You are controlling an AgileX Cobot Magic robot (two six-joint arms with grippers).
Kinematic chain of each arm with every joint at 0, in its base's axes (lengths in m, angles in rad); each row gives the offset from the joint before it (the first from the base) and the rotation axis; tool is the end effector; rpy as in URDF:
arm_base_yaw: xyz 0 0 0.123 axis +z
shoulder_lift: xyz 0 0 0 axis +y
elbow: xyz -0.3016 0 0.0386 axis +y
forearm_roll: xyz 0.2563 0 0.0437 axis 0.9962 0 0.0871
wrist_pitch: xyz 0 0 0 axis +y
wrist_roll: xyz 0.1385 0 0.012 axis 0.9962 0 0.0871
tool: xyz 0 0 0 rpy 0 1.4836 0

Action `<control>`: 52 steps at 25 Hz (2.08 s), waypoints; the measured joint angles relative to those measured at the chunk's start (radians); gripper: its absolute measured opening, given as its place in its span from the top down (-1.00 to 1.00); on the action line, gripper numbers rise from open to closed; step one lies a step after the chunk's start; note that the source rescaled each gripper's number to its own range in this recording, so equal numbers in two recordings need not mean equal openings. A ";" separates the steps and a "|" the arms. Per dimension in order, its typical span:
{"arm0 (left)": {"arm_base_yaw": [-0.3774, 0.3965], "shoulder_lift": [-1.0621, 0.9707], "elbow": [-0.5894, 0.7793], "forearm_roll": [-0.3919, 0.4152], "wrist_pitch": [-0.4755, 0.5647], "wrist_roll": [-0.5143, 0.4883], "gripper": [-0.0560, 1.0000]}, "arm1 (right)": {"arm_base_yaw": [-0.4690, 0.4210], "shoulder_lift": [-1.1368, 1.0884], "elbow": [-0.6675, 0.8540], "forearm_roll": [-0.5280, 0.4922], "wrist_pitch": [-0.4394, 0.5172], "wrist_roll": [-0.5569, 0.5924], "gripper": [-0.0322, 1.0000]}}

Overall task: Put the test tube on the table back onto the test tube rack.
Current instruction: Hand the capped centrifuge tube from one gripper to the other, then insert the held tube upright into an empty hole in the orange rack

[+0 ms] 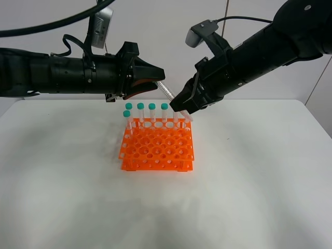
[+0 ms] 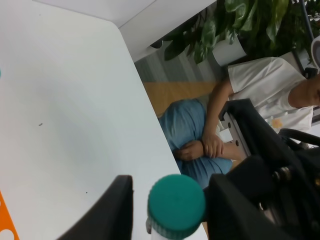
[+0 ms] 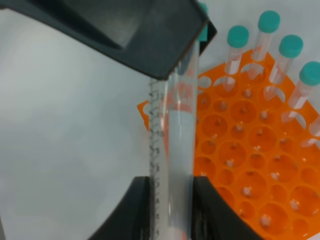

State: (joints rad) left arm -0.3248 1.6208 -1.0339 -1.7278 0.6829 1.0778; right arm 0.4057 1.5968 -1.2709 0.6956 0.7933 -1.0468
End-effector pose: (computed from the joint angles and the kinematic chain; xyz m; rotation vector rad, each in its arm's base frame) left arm 0.3442 -0.2074 0.2772 0.1038 2.0925 -1.3005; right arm 0.3240 0.2083 0.2858 -1.2489 2.0588 0.5326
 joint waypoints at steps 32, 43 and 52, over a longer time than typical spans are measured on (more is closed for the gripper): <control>0.000 0.000 0.000 -0.002 -0.010 0.000 0.89 | -0.006 0.000 -0.300 -0.470 0.229 0.688 -1.00; 0.000 0.000 0.000 -0.002 -0.010 0.000 0.89 | -0.274 0.000 -0.307 -0.696 0.403 1.017 -1.00; 0.000 0.000 0.000 -0.002 -0.009 0.000 0.89 | -0.349 -0.159 -0.120 -0.690 0.419 1.032 -1.00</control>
State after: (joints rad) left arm -0.3248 1.6208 -1.0339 -1.7296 0.6734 1.0778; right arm 0.0565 1.4375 -1.3906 0.0055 1.2120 -0.0147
